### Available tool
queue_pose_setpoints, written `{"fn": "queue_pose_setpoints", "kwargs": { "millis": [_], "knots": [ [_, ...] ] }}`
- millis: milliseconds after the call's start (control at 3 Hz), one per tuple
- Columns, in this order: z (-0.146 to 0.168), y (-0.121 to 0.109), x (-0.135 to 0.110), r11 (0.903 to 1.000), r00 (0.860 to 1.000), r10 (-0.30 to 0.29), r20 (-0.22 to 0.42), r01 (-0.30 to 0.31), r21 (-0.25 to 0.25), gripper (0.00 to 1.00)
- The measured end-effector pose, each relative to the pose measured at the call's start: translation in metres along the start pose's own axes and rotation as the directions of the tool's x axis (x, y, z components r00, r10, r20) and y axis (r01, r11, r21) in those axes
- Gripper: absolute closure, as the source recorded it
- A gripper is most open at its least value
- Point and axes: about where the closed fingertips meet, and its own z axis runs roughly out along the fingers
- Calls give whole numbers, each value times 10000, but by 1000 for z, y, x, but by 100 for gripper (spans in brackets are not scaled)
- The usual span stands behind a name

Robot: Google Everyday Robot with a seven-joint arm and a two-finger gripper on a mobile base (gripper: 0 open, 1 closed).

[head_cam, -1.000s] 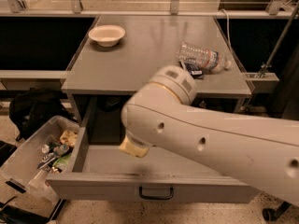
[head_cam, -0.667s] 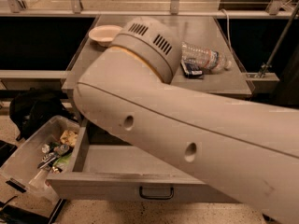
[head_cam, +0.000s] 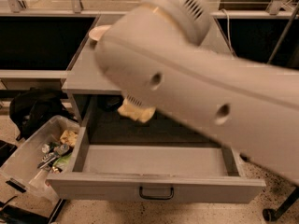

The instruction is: Pick sponge from top drawer and place on counter

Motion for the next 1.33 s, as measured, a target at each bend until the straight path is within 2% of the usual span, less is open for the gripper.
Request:
{"fn": "queue_pose_setpoints", "kwargs": {
  "millis": [333, 667, 1000, 1333],
  "knots": [
    [-26, -65, 1, 9974, 9987, 450, 249, -463, 553, 100],
    [-52, -141, -6, 9822, 9911, 1091, 769, -1194, 1454, 100],
    [-69, -191, -12, 9651, 9822, 1462, 1177, -1678, 2010, 100],
    [-64, -185, -13, 9703, 9807, 1557, 1180, -1742, 1680, 100]
  ]
}}
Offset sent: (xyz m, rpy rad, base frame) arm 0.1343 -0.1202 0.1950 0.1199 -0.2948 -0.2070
